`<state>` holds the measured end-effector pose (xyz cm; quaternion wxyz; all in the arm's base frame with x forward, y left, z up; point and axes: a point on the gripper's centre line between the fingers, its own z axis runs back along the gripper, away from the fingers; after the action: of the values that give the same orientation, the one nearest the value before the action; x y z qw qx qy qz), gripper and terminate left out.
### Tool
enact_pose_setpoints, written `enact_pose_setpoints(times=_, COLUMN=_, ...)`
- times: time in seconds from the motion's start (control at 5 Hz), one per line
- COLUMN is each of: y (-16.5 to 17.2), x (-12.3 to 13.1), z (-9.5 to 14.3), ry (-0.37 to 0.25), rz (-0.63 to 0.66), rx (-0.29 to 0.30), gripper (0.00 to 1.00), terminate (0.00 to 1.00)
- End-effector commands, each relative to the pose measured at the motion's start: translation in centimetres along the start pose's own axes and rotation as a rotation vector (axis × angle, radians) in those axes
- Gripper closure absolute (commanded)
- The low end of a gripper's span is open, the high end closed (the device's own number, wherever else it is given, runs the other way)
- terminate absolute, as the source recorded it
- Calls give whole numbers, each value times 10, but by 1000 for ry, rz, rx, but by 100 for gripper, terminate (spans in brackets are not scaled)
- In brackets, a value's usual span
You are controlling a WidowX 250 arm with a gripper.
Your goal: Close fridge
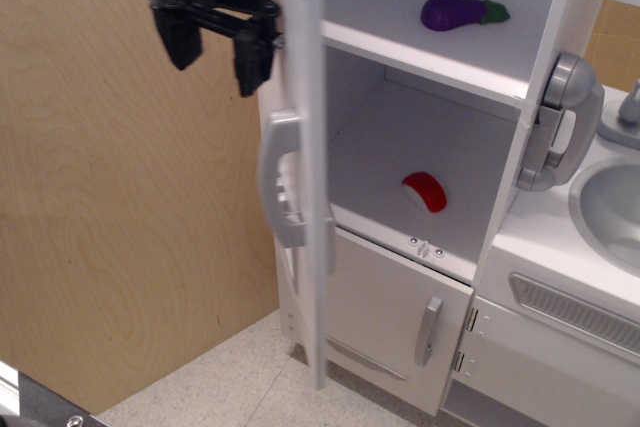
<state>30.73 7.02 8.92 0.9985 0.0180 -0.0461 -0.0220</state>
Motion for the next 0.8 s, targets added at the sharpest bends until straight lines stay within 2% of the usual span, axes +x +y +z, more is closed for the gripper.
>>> enact_pose_setpoints(times=0.0, y=-22, x=35, z=9, ry=-39, rz=18, rx=6, gripper=0, terminate=0)
enact_pose_setpoints(times=0.2, y=-20, x=55, z=4, ry=-22, rz=31, rx=-15, gripper=0, terminate=0)
enact_pose_setpoints(times=0.6, y=-11, x=81, z=-2, ry=-119, rz=73, rx=13, gripper=0, terminate=0)
